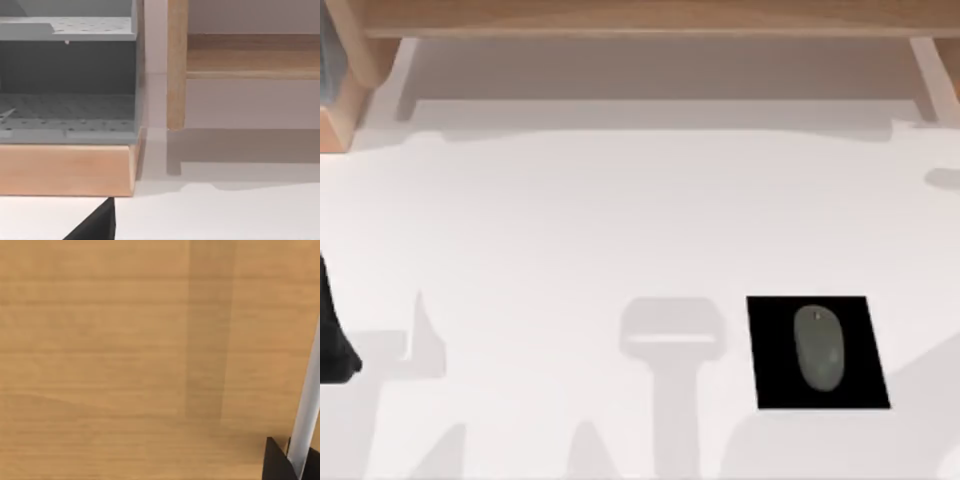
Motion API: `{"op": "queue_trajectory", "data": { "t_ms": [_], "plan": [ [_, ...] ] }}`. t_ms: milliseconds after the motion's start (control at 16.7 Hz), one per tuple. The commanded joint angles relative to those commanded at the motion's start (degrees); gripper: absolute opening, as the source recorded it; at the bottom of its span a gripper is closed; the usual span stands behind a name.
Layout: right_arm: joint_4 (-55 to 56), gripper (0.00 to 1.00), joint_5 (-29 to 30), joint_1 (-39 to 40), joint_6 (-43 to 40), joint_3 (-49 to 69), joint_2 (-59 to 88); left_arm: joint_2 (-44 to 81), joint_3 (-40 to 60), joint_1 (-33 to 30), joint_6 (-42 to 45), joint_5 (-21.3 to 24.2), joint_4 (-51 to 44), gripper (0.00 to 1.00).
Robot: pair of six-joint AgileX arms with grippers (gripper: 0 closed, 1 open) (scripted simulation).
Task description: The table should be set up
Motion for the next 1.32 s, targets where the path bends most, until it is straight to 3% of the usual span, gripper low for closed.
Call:
{"op": "queue_trajectory", "data": {
  "t_ms": [120, 900, 1320],
  "plan": [
    [0.0, 0.0, 0.0, 0.0, 0.0, 0.0, 0.0, 0.0, 0.0, 0.0, 0.0, 0.0, 0.0, 1.0],
    [0.0, 0.98, 0.0, 0.0, 0.0, 0.0, 0.0, 0.0, 0.0, 0.0, 0.0, 0.0, 0.0, 1.0],
    [0.0, 1.0, 0.0, 0.0, 0.0, 0.0, 0.0, 0.0, 0.0, 0.0, 0.0, 0.0, 0.0, 1.0]
  ]
}}
